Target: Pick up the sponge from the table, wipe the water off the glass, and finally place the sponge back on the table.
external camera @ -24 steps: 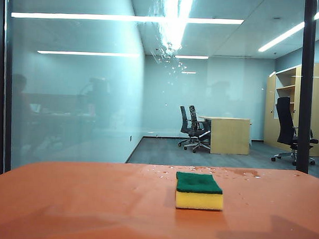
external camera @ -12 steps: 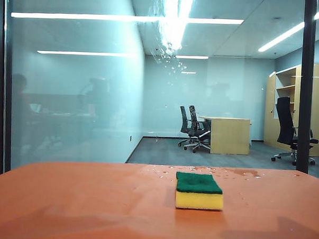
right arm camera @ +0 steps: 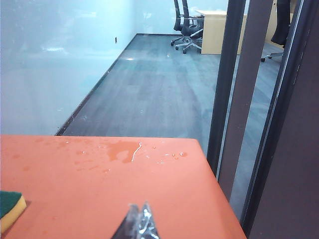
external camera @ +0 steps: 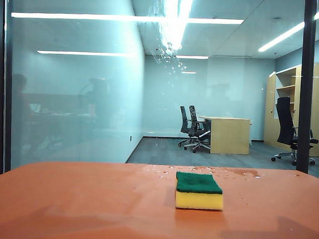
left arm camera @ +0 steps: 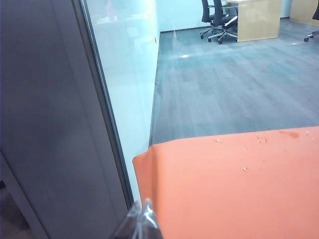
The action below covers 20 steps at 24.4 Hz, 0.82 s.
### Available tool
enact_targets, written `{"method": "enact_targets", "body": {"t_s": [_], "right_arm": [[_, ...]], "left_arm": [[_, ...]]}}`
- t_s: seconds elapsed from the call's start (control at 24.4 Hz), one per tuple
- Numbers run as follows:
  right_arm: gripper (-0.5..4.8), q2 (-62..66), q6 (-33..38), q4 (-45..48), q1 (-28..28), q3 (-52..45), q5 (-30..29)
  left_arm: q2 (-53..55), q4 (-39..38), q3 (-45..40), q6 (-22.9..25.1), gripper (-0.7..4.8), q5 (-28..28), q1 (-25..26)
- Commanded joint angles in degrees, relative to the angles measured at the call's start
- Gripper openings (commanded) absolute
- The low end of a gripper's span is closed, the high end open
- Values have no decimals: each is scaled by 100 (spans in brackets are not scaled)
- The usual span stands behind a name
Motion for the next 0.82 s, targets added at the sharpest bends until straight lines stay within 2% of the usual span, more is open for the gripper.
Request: {"method": "enact_targets", "body": {"t_s": [0.04, 0.16, 0.29, 0.37, 0.53, 0.57, 0.66, 0.82], "right_arm": [[-8, 0, -17, 87, 4, -22, 7], [-8, 0, -17, 173, 4, -22, 9], [-8, 0, 42, 374, 7, -11, -57], [-9, 0, 426, 424, 7, -9, -262], [-9, 0, 1209, 221, 9, 2, -490], [-9, 0, 1215, 208, 15, 2, -490], [-9, 0, 1290, 225, 35, 13, -490], [-9, 7, 1556, -42, 35, 302, -490]], "left_arm": [[7, 76, 20, 4, -5, 2, -2], [7, 76, 24, -42, -5, 76, -2], [7, 70, 24, -181, -5, 509, -2], [7, 70, 24, -516, -5, 898, -2], [7, 61, 24, -857, -4, 1700, -2], [7, 50, 24, -859, 2, 1840, -2], [7, -35, 22, -931, 58, 2087, -2], [7, -236, 22, -942, 68, 2273, -2]]}}
